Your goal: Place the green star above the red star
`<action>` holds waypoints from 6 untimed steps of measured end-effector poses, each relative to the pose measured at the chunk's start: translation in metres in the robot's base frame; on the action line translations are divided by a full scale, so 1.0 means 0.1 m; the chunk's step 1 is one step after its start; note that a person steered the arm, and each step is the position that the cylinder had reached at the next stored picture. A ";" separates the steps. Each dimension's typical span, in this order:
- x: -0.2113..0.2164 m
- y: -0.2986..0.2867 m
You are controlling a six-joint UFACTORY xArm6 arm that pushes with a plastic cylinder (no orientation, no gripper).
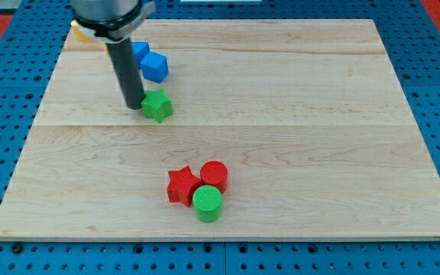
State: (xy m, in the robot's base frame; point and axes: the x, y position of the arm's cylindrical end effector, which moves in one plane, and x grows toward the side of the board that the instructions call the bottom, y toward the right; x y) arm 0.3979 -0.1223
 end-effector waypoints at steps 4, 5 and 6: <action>0.12 0.61; 0.17 0.92; -0.18 1.87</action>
